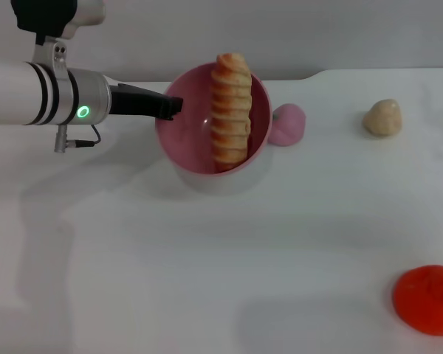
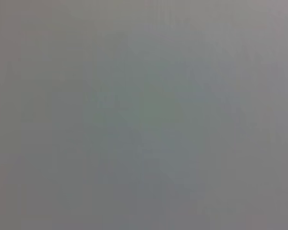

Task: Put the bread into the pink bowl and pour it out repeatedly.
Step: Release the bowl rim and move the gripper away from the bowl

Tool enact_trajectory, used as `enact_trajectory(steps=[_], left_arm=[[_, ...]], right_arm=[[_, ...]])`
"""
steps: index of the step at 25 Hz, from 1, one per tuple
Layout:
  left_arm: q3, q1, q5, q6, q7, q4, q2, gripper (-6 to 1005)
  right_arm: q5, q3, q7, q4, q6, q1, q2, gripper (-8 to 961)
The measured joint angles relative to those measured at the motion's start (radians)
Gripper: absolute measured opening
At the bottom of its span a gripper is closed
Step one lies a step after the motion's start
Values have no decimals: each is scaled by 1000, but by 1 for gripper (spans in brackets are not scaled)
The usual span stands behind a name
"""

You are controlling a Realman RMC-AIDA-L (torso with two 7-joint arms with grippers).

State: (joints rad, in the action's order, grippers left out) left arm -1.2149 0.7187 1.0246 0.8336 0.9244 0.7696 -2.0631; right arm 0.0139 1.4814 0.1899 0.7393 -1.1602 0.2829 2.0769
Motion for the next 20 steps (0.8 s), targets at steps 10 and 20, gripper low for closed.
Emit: enact_trajectory(steps=[10,20], left_arm=[[1,-15,14,-4,7,0,3,51],[-3,-16,20,-7,8,-1,2,51]], right_arm=[[0,-26,-1,-59,-1,58,1,429],[0,-28,-1,-100,-1,111,0,428]])
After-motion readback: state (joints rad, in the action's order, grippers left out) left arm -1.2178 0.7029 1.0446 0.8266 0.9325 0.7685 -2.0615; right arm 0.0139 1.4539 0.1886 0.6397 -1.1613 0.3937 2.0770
